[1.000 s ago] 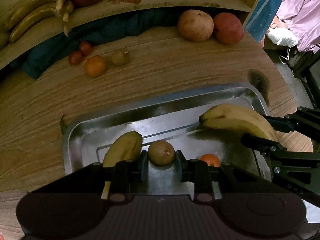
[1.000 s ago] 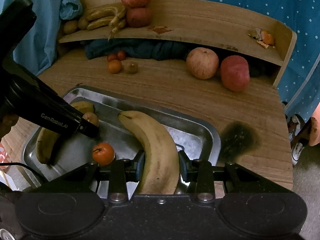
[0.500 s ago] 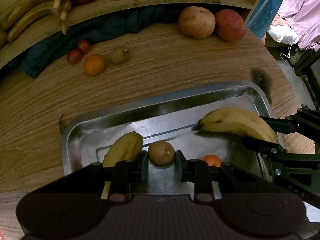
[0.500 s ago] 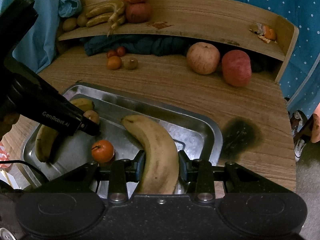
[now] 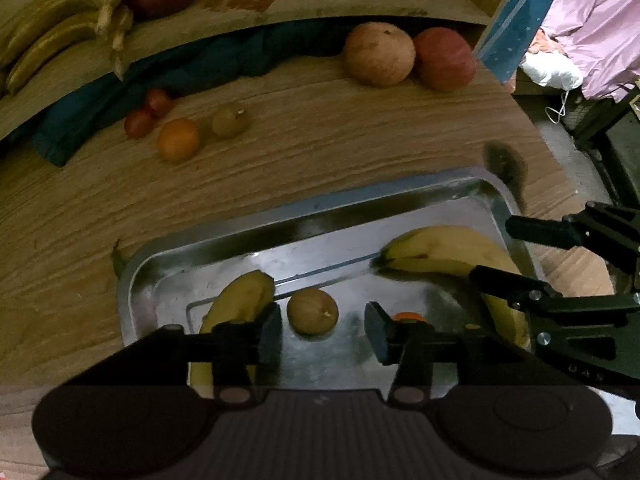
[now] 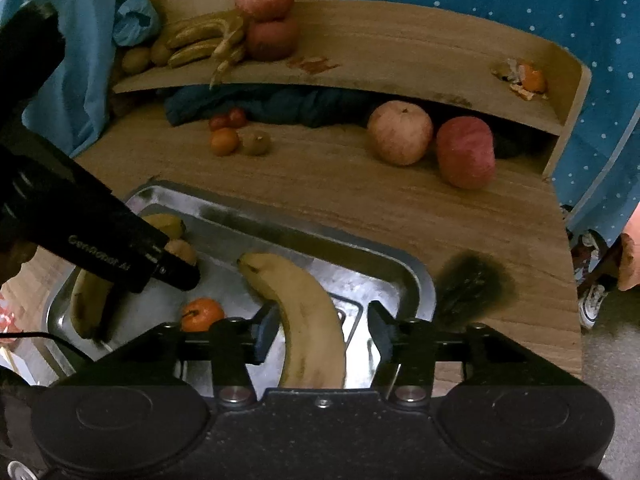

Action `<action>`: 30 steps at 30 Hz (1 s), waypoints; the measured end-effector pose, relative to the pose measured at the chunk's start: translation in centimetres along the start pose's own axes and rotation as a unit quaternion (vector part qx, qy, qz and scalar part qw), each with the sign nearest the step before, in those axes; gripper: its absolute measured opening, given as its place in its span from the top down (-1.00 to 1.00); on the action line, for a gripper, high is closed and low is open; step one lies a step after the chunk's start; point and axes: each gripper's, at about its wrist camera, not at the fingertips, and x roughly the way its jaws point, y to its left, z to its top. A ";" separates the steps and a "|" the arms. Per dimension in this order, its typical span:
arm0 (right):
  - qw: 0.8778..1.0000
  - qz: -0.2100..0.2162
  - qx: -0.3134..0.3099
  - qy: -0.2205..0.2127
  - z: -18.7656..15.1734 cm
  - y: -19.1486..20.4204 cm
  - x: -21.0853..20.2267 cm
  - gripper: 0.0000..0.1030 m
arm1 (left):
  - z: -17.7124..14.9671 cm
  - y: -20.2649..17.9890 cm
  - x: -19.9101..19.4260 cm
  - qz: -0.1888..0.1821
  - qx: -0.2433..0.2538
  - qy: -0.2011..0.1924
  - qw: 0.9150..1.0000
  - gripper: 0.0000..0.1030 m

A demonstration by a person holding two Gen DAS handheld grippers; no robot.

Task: Organize fruits
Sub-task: 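Open the left tool to drop the kiwi while the right tool releases the banana into the tray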

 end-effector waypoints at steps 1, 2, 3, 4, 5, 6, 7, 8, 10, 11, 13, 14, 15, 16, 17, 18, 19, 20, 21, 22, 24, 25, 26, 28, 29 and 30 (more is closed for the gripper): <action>1.000 -0.003 0.000 -0.002 0.1 0.0 -0.1 -0.18 | 0.0 0.0 -0.2 -0.002 0.001 -0.001 1.000 -0.09; 1.000 -0.006 0.001 -0.004 0.2 -0.1 -0.2 -0.25 | 0.1 0.0 -0.4 -0.004 0.001 -0.003 1.000 -0.12; 1.000 -0.008 0.002 -0.007 0.3 -0.1 -0.3 -0.28 | 0.1 0.0 -0.6 -0.006 0.001 -0.005 1.000 -0.13; 1.000 -0.010 0.003 -0.009 0.3 -0.2 -0.3 -0.35 | 0.2 0.1 -0.8 -0.007 0.001 -0.006 1.000 -0.17; 1.000 -0.012 0.005 -0.012 0.4 -0.3 -0.4 -0.41 | 0.3 0.2 -1.1 -0.008 0.001 -0.009 1.000 -0.22; 1.000 -0.014 0.006 -0.015 0.5 -0.4 -0.6 -0.44 | 0.3 0.1 -1.3 -0.010 -0.002 -0.012 1.000 -0.26; 1.000 -0.017 0.009 -0.018 0.6 -0.4 -0.7 -0.50 | 0.4 0.2 -1.6 -0.009 -0.004 -0.017 1.000 -0.41; 1.000 -0.020 0.010 -0.021 0.6 -0.5 -0.7 -0.58 | 0.5 0.3 -2.0 -0.006 -0.006 -0.025 1.000 -0.54; 0.999 -0.023 0.013 -0.023 0.7 -0.6 -0.7 -0.63 | 0.8 0.6 -2.6 -0.006 -0.012 -0.035 0.999 -0.56; 0.999 -0.024 0.013 -0.023 0.8 -0.6 -0.6 -0.64 | 0.9 0.8 -2.7 -0.006 -0.016 -0.038 0.999 -0.57; 0.999 -0.025 0.013 -0.026 0.9 -0.5 -0.6 -0.70 | 1.2 1.1 -3.0 -0.002 -0.021 -0.045 0.999 -0.65; 0.999 -0.025 0.013 -0.028 1.0 -0.5 -0.6 -0.73 | 1.2 1.2 -3.2 0.001 -0.023 -0.049 0.999 -0.74; 0.999 -0.024 0.012 -0.029 1.1 -0.4 -0.6 -0.75 | 1.3 1.3 -3.3 0.004 -0.025 -0.052 0.998 -0.79; 0.999 -0.024 0.012 -0.031 1.2 -0.3 -0.6 -0.78 | 1.4 1.4 -3.4 0.007 -0.029 -0.055 0.998 -0.88; 0.999 -0.024 0.011 -0.032 1.3 -0.3 -0.5 -0.83 | 1.5 1.6 -3.4 0.009 -0.032 -0.059 0.998 -0.94; 0.999 -0.023 0.010 -0.033 1.5 -0.3 -0.5 -0.85 | 1.5 1.8 -3.5 0.012 -0.036 -0.061 0.997 -0.96; 0.999 -0.023 0.010 -0.035 1.6 -0.2 -0.5 -0.89 | 1.6 2.0 -3.4 0.014 -0.039 -0.063 0.997 -0.98; 0.999 -0.022 0.009 -0.037 1.7 -0.1 -0.5 -0.93 | 1.7 2.2 -3.5 0.018 -0.043 -0.064 0.997 -0.99; 0.999 -0.022 0.008 -0.040 1.9 -0.1 -0.5 -0.95 | 1.8 2.4 -3.5 0.020 -0.045 -0.065 0.997 -0.99; 0.999 -0.023 0.008 -0.044 2.1 0.0 -0.6 -0.98 | 1.8 2.6 -3.5 0.023 -0.048 -0.066 0.996 -0.99; 0.999 -0.024 0.008 -0.048 2.2 0.0 -0.6 -0.98 | 1.9 3.0 -3.5 0.032 -0.053 -0.068 0.996 -0.99; 0.998 -0.023 0.007 -0.052 2.4 0.1 -0.6 -0.98 | 2.0 3.3 -3.5 0.037 -0.057 -0.069 0.995 -0.99; 0.998 -0.024 0.007 -0.057 2.6 0.1 -0.7 -0.98 | 2.1 3.6 -3.5 0.042 -0.061 -0.072 0.995 -0.99; 0.998 -0.024 0.005 -0.063 3.0 0.1 -0.7 -0.98 | 2.2 4.3 -3.6 0.055 -0.070 -0.076 0.993 -0.99; 0.997 -0.025 0.004 -0.066 3.2 0.2 -0.6 -0.98 | 2.3 4.6 -3.6 0.061 -0.074 -0.077 0.992 -0.99; 0.997 -0.026 0.004 -0.068 3.3 0.2 -0.5 -0.98 | 2.3 4.9 -3.7 0.067 -0.077 -0.078 0.992 -0.99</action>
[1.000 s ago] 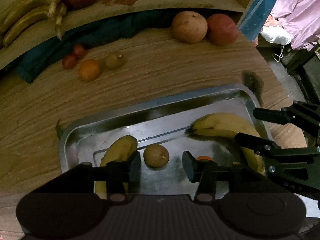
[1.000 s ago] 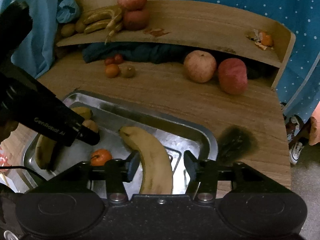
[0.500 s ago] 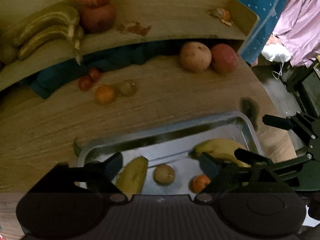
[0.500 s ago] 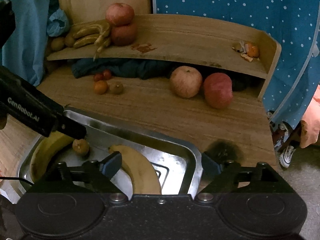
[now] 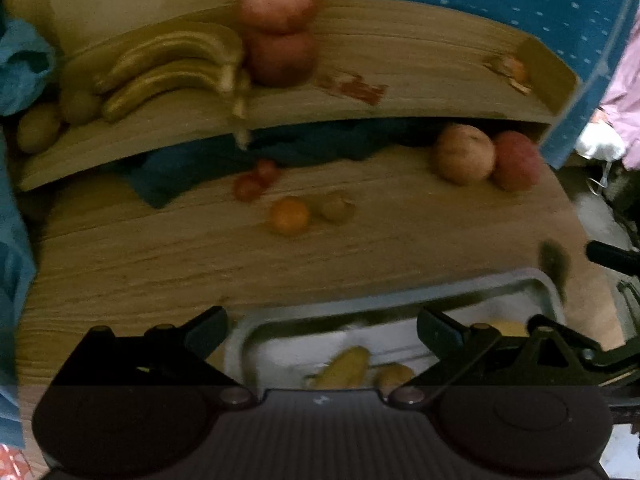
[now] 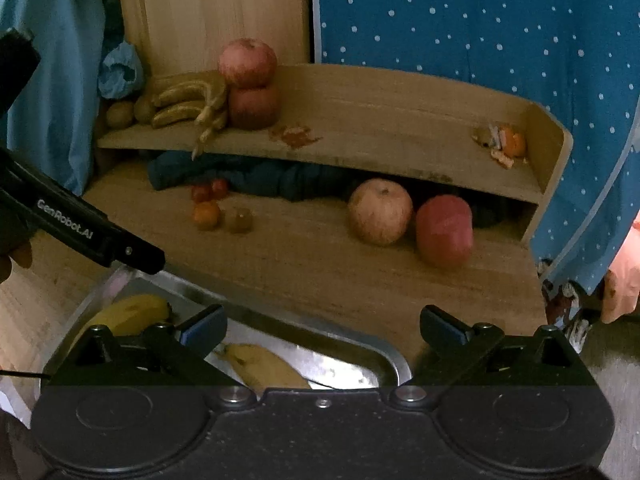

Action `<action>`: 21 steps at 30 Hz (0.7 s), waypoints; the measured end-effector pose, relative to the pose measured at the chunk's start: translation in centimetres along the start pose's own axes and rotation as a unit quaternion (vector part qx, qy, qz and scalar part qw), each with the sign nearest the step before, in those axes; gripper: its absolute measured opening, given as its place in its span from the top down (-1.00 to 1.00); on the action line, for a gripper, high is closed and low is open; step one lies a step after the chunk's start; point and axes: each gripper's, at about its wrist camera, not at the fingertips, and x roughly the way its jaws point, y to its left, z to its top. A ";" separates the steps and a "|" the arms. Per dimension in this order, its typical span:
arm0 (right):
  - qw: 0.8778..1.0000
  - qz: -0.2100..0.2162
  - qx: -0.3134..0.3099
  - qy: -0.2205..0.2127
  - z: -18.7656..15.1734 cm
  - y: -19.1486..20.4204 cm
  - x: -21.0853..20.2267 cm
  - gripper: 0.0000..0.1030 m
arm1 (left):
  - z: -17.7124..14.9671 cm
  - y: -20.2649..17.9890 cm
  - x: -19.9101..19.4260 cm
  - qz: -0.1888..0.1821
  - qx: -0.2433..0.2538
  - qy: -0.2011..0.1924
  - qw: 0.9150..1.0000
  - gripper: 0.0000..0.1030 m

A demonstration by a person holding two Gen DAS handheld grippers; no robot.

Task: Organize fruits
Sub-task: 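Open the left tool to drop the kiwi while the right tool releases the banana into the tray, then move both open tools from the tray toward the small fruits on the table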

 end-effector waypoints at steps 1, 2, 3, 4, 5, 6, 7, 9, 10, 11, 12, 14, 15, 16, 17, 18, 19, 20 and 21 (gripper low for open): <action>1.000 -0.001 -0.001 -0.001 0.1 0.0 0.2 -0.98 | 0.1 0.3 0.1 0.007 -0.003 -0.001 1.000 -0.99; 1.000 -0.001 -0.003 -0.001 0.3 0.1 0.3 -0.98 | 0.2 0.6 0.2 0.015 -0.007 -0.002 1.000 -0.99; 1.000 -0.001 -0.005 -0.001 0.4 0.2 0.5 -0.98 | 0.3 0.9 0.3 0.020 -0.010 -0.002 1.000 -0.99; 1.000 0.000 -0.006 0.000 0.5 0.3 0.6 -0.98 | 0.3 1.3 0.4 0.024 -0.014 -0.001 1.000 -0.99; 1.000 0.001 -0.007 0.001 0.6 0.4 0.8 -0.98 | 0.5 1.6 0.6 0.028 -0.017 0.000 0.999 -0.99; 1.000 0.001 -0.008 0.002 0.7 0.4 1.0 -0.98 | 0.6 1.8 0.7 0.031 -0.020 0.001 0.999 -0.99; 1.000 0.001 -0.008 0.004 0.9 0.4 1.2 -0.98 | 0.8 2.1 0.9 0.034 -0.022 0.002 0.999 -0.99; 1.000 0.000 -0.008 0.007 1.1 0.5 1.6 -0.98 | 1.1 2.5 1.3 0.038 -0.024 0.004 0.999 -0.99; 1.000 0.000 -0.008 0.010 1.2 0.4 1.9 -0.98 | 1.3 2.8 1.6 0.040 -0.025 0.006 0.999 -0.99; 1.000 0.000 -0.008 0.012 1.3 0.4 2.2 -0.98 | 1.5 2.9 1.8 0.041 -0.026 0.008 0.999 -0.99; 1.000 0.000 -0.008 0.014 1.4 0.4 2.4 -0.98 | 1.6 3.1 2.2 0.042 -0.026 0.010 0.999 -0.99; 1.000 0.001 -0.007 0.018 1.6 0.4 2.9 -0.98 | 1.9 3.4 2.7 0.043 -0.026 0.014 0.999 -0.99; 1.000 0.001 -0.007 0.021 1.7 0.4 3.2 -0.98 | 2.1 3.5 3.0 0.043 -0.026 0.016 0.999 -0.99; 1.000 0.002 -0.007 0.024 1.8 0.4 3.5 -0.98 | 2.3 3.6 3.3 0.043 -0.026 0.018 0.999 -0.99; 1.000 0.003 -0.008 0.026 1.9 0.4 3.8 -0.98 | 2.4 3.6 3.6 0.043 -0.026 0.021 0.999 -0.99; 1.000 0.004 -0.008 0.029 2.0 0.4 4.1 -0.98 | 2.6 3.7 3.8 0.042 -0.026 0.023 0.999 -0.99; 0.999 0.005 -0.010 0.032 2.2 0.4 4.4 -0.98 | 2.8 3.7 4.1 0.042 -0.025 0.026 0.998 -0.99; 0.999 0.005 -0.014 0.034 2.4 0.5 4.8 -0.98 | 3.0 3.8 4.4 0.042 -0.024 0.029 0.998 -0.99; 0.999 0.005 -0.018 0.035 2.6 0.5 5.1 -0.98 | 3.1 3.9 4.6 0.042 -0.024 0.030 0.998 -0.99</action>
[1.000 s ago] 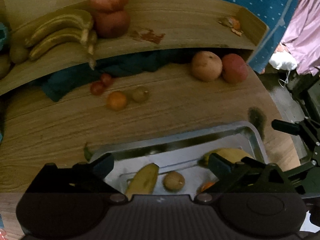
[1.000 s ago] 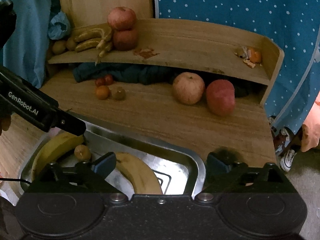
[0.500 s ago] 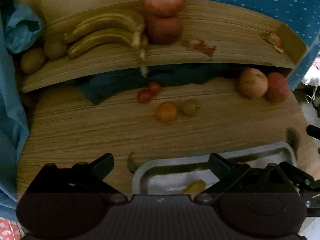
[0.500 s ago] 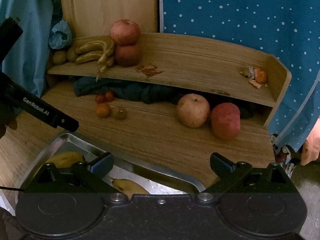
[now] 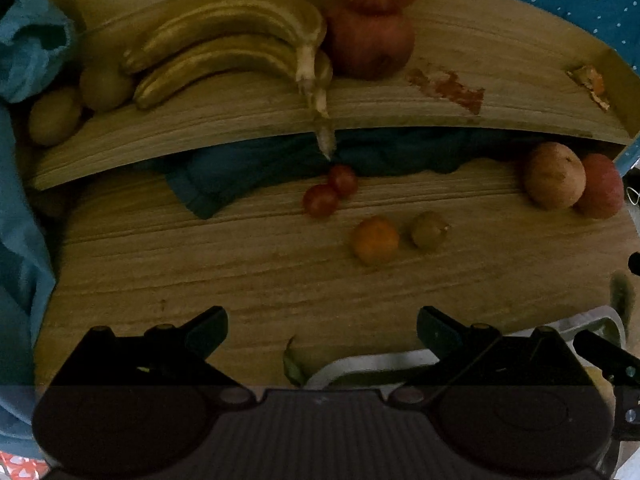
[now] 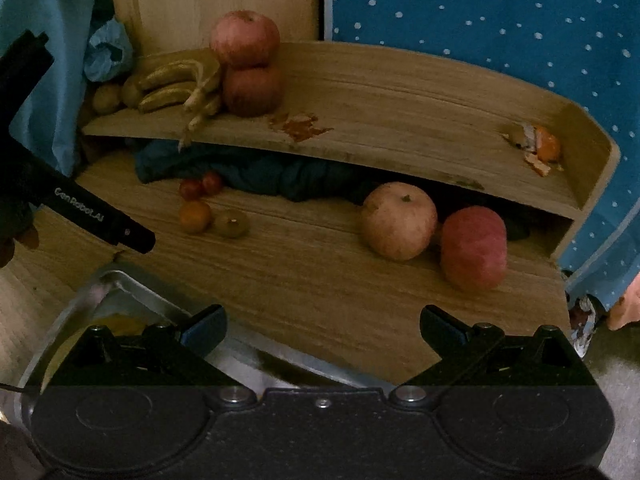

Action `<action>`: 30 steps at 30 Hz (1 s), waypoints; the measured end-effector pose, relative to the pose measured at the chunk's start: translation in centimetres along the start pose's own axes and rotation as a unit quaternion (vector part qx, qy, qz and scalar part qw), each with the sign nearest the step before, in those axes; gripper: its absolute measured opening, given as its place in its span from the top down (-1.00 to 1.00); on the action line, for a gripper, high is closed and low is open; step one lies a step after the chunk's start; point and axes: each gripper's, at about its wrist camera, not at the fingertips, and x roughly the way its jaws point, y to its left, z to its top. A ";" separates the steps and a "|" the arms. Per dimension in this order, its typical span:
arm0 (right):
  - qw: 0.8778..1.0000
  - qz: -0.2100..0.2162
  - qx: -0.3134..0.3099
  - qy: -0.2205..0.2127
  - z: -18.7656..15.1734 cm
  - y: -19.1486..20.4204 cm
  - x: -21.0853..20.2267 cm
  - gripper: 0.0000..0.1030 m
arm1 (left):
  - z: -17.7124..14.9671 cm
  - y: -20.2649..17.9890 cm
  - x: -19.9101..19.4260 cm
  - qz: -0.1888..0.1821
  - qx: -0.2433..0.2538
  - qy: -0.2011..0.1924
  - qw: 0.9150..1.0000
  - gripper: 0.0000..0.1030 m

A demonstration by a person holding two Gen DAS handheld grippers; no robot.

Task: Organize fruits
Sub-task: 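Move both open tools from the tray toward the small fruits on the table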

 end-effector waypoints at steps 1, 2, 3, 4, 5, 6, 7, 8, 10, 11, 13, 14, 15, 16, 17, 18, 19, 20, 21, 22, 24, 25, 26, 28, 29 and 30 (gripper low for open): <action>1.000 0.001 -0.004 0.001 0.2 0.0 0.3 -0.98 | 0.1 0.1 0.2 0.000 0.000 0.001 1.000 -0.99; 1.000 0.004 -0.010 0.003 0.5 0.1 0.7 -0.98 | 0.3 0.1 0.4 0.000 0.000 0.003 1.000 -0.99; 1.000 0.007 -0.015 0.005 0.8 0.2 1.0 -0.98 | 0.5 0.1 0.6 -0.001 0.000 0.004 1.000 -0.99; 1.000 0.011 -0.021 0.008 1.1 0.3 1.4 -0.98 | 0.7 0.1 0.8 -0.001 0.000 0.004 1.000 -0.99; 1.000 0.014 -0.026 0.009 1.5 0.5 1.8 -0.98 | 0.9 0.1 1.0 -0.002 0.000 0.005 1.000 -0.99; 0.999 0.017 -0.031 0.009 1.7 0.6 2.1 -0.98 | 1.0 0.1 1.1 -0.002 0.000 0.005 1.000 -0.99; 0.999 0.021 -0.035 0.009 2.0 0.7 2.4 -0.98 | 1.2 0.1 1.3 -0.002 0.000 0.006 1.000 -0.99; 0.999 0.027 -0.042 0.011 2.4 1.0 2.8 -0.98 | 1.4 0.1 1.4 -0.002 0.000 0.006 1.000 -0.99; 0.998 0.035 -0.054 0.015 2.9 1.4 3.5 -0.98 | 1.6 0.1 1.7 -0.002 -0.001 0.007 1.000 -0.99; 0.997 0.040 -0.063 0.018 3.3 1.6 4.0 -0.98 | 1.8 0.1 1.8 -0.003 -0.002 0.007 1.000 -0.99; 0.996 0.043 -0.080 0.027 3.8 2.2 4.9 -0.98 | 2.1 0.0 2.1 -0.003 -0.002 0.008 1.000 -0.99; 0.995 0.046 -0.087 0.028 4.0 2.5 5.4 -0.98 | 2.2 0.0 2.2 -0.003 -0.002 0.008 1.000 -0.99; 0.994 0.051 -0.093 0.028 4.2 2.7 5.7 -0.98 | 2.3 -0.1 2.4 -0.004 -0.002 0.008 1.000 -0.99; 0.993 0.055 -0.098 0.030 4.4 2.8 6.2 -0.98 | 2.5 -0.1 2.5 -0.004 -0.001 0.009 1.000 -0.99; 0.993 0.058 -0.102 0.032 4.5 3.0 6.5 -0.98 | 2.6 -0.1 2.6 -0.005 0.000 0.009 1.000 -0.99; 0.992 0.060 -0.106 0.032 4.7 3.1 6.8 -0.98 | 2.6 -0.2 2.7 -0.005 0.000 0.010 1.000 -0.99; 0.991 0.062 -0.110 0.033 4.9 3.2 7.2 -0.98 | 2.7 -0.2 2.8 -0.005 0.000 0.011 1.000 -0.99; 0.991 0.065 -0.111 0.033 5.0 3.3 7.4 -0.98 | 2.8 -0.2 3.0 -0.004 0.000 0.012 1.000 -0.99; 0.991 0.067 -0.110 0.034 5.2 3.4 7.6 -0.98 | 2.9 -0.2 3.0 -0.004 -0.001 0.013 1.000 -0.99; 0.991 0.070 -0.110 0.035 5.4 3.4 7.9 -0.98 | 3.3 -0.3 3.1 -0.003 -0.002 0.013 1.000 -0.99; 0.990 0.073 -0.112 0.036 5.6 3.5 8.4 -0.98 | 3.5 -0.1 3.4 -0.003 -0.005 0.014 1.000 -0.99; 0.990 0.074 -0.113 0.037 5.8 3.6 8.6 -0.98 | 3.6 -0.1 3.5 -0.002 -0.006 0.015 1.000 -0.99; 0.990 0.075 -0.115 0.037 5.8 3.6 8.8 -0.98 | 3.7 -0.1 3.7 -0.002 -0.007 0.016 1.000 -0.99; 0.989 0.075 -0.120 0.036 5.9 3.9 9.0 -0.95 | 3.8 0.0 3.8 -0.002 -0.008 0.017 1.000 -0.99; 0.989 0.074 -0.124 0.034 6.0 4.0 9.1 -0.92 | 3.9 0.0 3.8 -0.003 -0.008 0.017 1.000 -0.99; 0.989 0.075 -0.126 0.033 6.1 4.1 9.2 -0.90 | 3.9 0.0 3.9 -0.005 -0.008 0.016 1.000 -0.99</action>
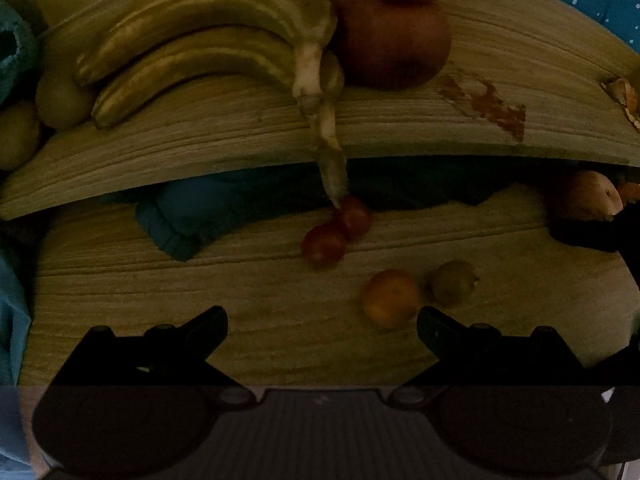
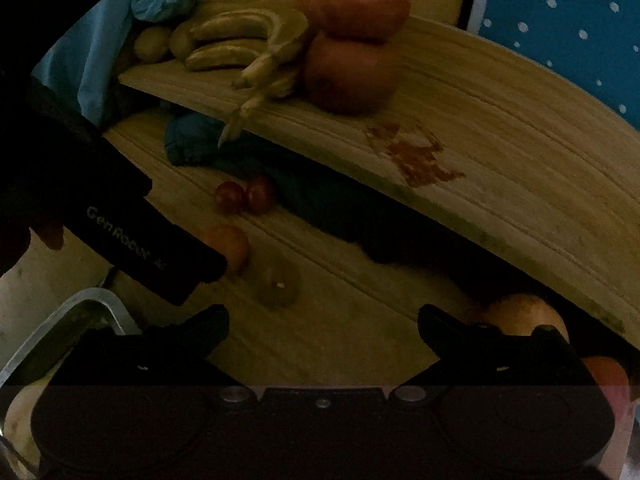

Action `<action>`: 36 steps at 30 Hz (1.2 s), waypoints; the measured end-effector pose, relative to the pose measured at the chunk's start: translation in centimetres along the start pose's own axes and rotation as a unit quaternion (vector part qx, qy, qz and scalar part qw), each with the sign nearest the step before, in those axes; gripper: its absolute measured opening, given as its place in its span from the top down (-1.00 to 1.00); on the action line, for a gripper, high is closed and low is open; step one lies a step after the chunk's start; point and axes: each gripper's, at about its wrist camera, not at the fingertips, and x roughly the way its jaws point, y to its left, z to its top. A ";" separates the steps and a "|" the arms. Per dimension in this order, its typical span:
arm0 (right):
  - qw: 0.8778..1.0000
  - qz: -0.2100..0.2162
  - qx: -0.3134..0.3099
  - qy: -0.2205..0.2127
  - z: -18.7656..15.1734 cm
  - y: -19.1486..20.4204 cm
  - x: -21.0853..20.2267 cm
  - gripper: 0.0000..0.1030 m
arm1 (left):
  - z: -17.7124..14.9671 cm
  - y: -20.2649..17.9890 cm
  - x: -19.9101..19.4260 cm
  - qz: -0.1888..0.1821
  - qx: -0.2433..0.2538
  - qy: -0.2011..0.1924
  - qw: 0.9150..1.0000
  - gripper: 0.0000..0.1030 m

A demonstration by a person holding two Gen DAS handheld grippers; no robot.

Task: Organize fruits
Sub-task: 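Move both open tools from the tray toward the small fruits on the table, then grasp a small orange with the left tool while the right tool grasps a brown kiwi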

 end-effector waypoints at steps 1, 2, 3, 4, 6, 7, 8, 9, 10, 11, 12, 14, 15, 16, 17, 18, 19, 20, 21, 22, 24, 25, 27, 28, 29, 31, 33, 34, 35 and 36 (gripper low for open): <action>1.000 0.000 -0.002 -0.001 0.0 0.0 0.1 -0.86 | 0.0 0.0 0.0 -0.002 0.001 -0.001 1.000 -0.99; 1.000 0.002 -0.003 -0.001 0.1 0.0 0.2 -0.82 | 0.1 0.4 0.0 -0.006 0.002 -0.002 1.000 -0.99; 1.000 0.003 -0.003 0.000 0.1 0.0 0.3 -0.79 | 0.1 0.4 0.0 -0.007 0.003 -0.003 1.000 -0.99; 1.000 0.004 -0.004 0.000 0.2 0.1 0.4 -0.74 | 0.1 0.4 0.0 -0.008 0.004 -0.003 1.000 -0.99; 1.000 0.007 -0.006 0.001 0.2 0.1 0.6 -0.66 | 0.2 0.4 0.0 -0.010 0.006 -0.005 1.000 -0.98; 1.000 0.008 -0.006 0.001 0.2 0.2 0.7 -0.60 | 0.2 0.5 0.0 -0.012 0.007 -0.006 1.000 -0.96; 1.000 0.010 -0.006 0.001 0.3 0.2 0.8 -0.54 | 0.2 0.5 -0.1 -0.014 0.007 -0.006 1.000 -0.94; 1.000 0.010 -0.006 0.001 0.4 0.3 0.8 -0.52 | 0.2 0.5 -0.1 -0.016 0.007 -0.006 1.000 -0.92; 1.000 0.010 -0.007 0.000 0.4 0.3 0.8 -0.49 | 0.2 0.5 -0.3 -0.018 0.008 -0.007 1.000 -0.88; 1.000 0.011 -0.007 -0.002 0.5 0.3 0.8 -0.44 | 0.2 0.5 -0.3 -0.019 0.008 -0.007 1.000 -0.83; 1.000 0.012 -0.007 -0.003 0.5 0.4 0.9 -0.42 | 0.2 0.5 -0.3 -0.020 0.009 -0.007 1.000 -0.81; 1.000 0.014 -0.009 -0.005 0.7 0.5 0.9 -0.30 | 0.2 0.5 -0.4 -0.024 0.008 -0.007 1.000 -0.74; 1.000 0.015 -0.009 -0.005 0.8 0.5 1.0 -0.25 | 0.0 0.4 -0.6 -0.026 0.008 -0.007 1.000 -0.72; 1.000 0.016 -0.010 -0.005 0.8 0.6 1.0 -0.19 | -0.1 0.3 -0.9 -0.029 0.009 -0.007 1.000 -0.66; 1.000 0.017 -0.011 -0.005 0.9 0.6 1.1 -0.16 | -0.2 0.3 -0.9 -0.031 0.009 -0.006 0.999 -0.60; 1.000 0.019 -0.011 -0.005 0.8 0.6 1.1 -0.14 | -0.3 0.6 -1.3 -0.035 0.009 -0.006 0.999 -0.59; 1.000 0.020 -0.012 -0.005 0.9 0.7 1.2 -0.09 | -0.3 0.7 -1.4 -0.038 0.009 -0.006 0.999 -0.55; 1.000 0.022 -0.013 -0.005 0.9 0.8 1.2 -0.04 | -0.3 0.7 -1.4 -0.040 0.009 -0.006 0.999 -0.50; 1.000 0.023 -0.014 -0.004 0.9 0.8 1.2 -0.02 | -0.3 0.7 -1.4 -0.041 0.009 -0.006 0.999 -0.48; 1.000 0.024 -0.015 -0.004 0.9 0.9 1.3 0.00 | -0.3 0.7 -1.5 -0.042 0.010 -0.006 0.999 -0.43; 1.000 0.025 -0.016 -0.003 0.9 0.9 1.3 0.03 | -0.1 0.4 -1.2 -0.045 0.009 -0.007 0.999 -0.35; 1.000 0.025 -0.016 -0.002 0.8 1.0 1.4 0.08 | -0.1 0.3 -1.3 -0.047 0.008 -0.007 0.999 -0.29; 1.000 0.027 -0.016 0.001 0.8 1.0 1.5 0.15 | 0.0 0.2 -1.2 -0.052 0.008 -0.009 0.999 -0.17; 0.999 0.029 -0.015 0.000 0.7 1.0 1.5 0.19 | 0.0 0.1 -1.3 -0.053 0.009 -0.010 0.998 -0.11; 0.999 0.030 -0.015 0.000 0.7 1.1 1.6 0.21 | 0.0 0.0 -1.4 -0.054 0.010 -0.011 0.998 -0.04; 0.999 0.032 -0.016 -0.001 0.7 1.1 1.6 0.24 | 0.1 -0.1 -1.4 -0.060 0.011 -0.013 0.998 0.09; 0.999 0.034 -0.017 -0.003 0.7 1.1 1.6 0.30 | 0.2 -0.4 -1.3 -0.067 0.013 -0.014 0.998 0.22; 0.999 0.036 -0.017 -0.003 0.7 1.1 1.6 0.34 | 0.2 -0.5 -1.3 -0.069 0.013 -0.015 0.997 0.30; 0.999 0.036 -0.017 -0.004 0.7 1.2 1.6 0.39 | 0.1 -0.6 -1.3 -0.071 0.014 -0.015 0.997 0.33; 0.999 0.035 -0.018 -0.005 0.6 1.3 1.6 0.42 | 0.0 -0.7 -1.4 -0.069 0.016 -0.016 0.997 0.33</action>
